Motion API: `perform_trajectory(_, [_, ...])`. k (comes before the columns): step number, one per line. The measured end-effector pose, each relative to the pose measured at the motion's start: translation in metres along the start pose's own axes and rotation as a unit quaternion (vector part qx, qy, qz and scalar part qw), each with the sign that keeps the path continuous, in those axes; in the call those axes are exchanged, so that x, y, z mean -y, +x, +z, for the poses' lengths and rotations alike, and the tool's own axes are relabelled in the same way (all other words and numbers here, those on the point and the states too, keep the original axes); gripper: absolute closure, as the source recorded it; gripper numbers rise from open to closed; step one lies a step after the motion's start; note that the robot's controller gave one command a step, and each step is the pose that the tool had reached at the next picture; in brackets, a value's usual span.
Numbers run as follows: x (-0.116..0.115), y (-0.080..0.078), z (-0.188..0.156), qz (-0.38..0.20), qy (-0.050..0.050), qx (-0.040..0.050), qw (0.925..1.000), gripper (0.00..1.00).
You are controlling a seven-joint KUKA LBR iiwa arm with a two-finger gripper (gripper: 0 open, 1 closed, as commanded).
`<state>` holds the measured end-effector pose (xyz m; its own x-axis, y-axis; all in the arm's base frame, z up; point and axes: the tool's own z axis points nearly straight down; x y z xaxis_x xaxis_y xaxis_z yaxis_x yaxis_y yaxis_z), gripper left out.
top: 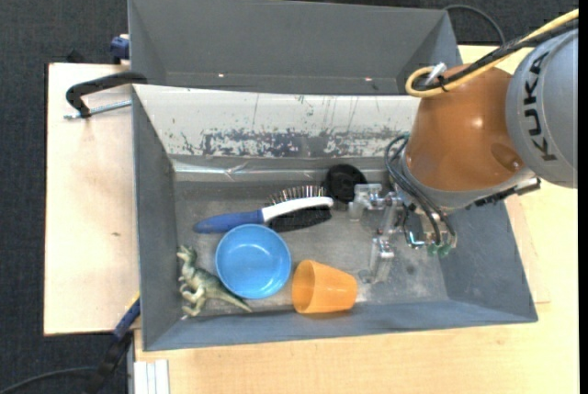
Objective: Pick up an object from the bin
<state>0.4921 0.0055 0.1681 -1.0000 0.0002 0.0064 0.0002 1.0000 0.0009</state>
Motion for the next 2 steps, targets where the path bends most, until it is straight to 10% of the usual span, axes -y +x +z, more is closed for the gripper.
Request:
perform_trajectory(1, [-0.0298,0.002,0.0868,-0.047,0.001,-0.0015,0.9989,0.0])
perform_trajectory(2, [-0.0301,-0.0001,0.0855,-0.045,0.0,0.0041,0.999,1.0])
